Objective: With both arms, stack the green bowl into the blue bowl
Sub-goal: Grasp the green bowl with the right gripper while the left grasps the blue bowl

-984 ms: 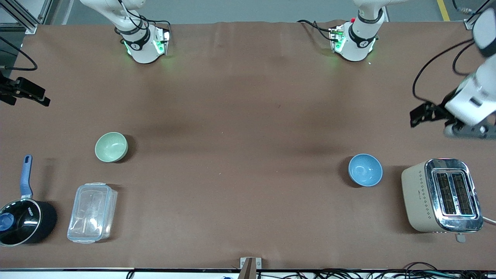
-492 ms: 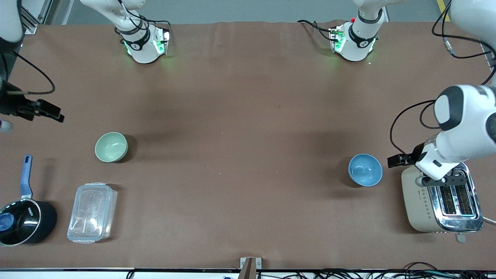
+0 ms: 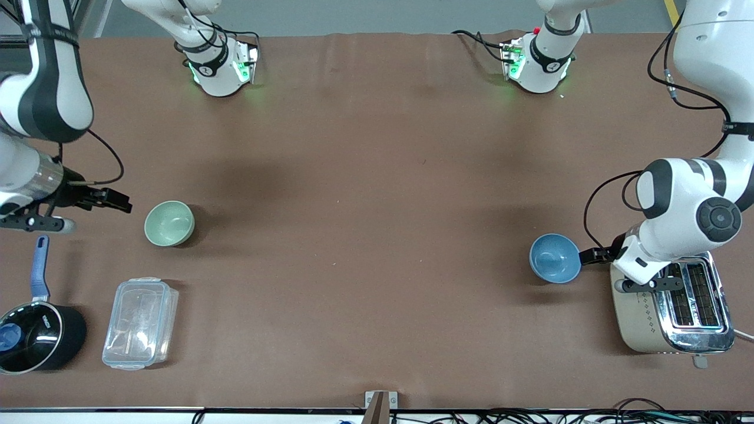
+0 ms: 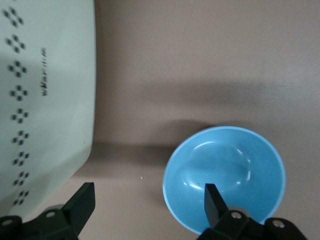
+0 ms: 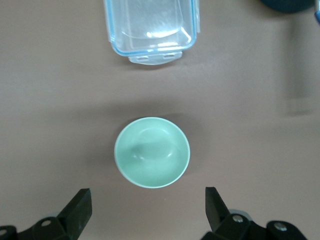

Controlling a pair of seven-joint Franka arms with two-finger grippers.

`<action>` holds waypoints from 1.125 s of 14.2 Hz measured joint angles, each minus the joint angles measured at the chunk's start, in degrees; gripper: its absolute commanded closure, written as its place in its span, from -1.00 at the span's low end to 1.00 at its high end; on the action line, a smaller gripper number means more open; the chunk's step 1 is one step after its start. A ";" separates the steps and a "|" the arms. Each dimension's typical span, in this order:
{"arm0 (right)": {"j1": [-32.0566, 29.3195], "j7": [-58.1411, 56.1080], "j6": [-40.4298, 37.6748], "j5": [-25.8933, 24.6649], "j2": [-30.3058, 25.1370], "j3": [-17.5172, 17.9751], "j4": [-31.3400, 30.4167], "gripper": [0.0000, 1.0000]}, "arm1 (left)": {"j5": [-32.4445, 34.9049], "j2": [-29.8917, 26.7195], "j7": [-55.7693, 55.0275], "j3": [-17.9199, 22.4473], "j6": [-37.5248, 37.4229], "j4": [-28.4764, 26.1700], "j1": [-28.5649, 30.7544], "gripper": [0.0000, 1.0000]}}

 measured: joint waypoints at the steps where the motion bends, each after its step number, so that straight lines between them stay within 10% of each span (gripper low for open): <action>1: -0.17 -0.97 0.82 0.00 1.48 -0.67 -0.04 -1.00 | 0.08 0.56 0.00 -0.01 0.75 -0.56 0.00 -0.70; 6: -0.72 -2.65 2.67 0.00 8.49 -2.44 -0.13 -1.00 | 0.12 2.46 0.00 -0.18 2.17 -2.22 -0.05 -0.28; 12: -0.92 -3.10 7.10 0.05 14.63 -2.60 -0.14 -0.99 | 0.12 3.53 0.00 -0.27 2.48 -2.31 -0.54 0.83; 16: -1.34 -6.05 11.69 3.97 16.65 -2.69 -2.38 -0.96 | 0.13 3.52 0.00 -0.42 2.52 -2.29 -0.75 0.99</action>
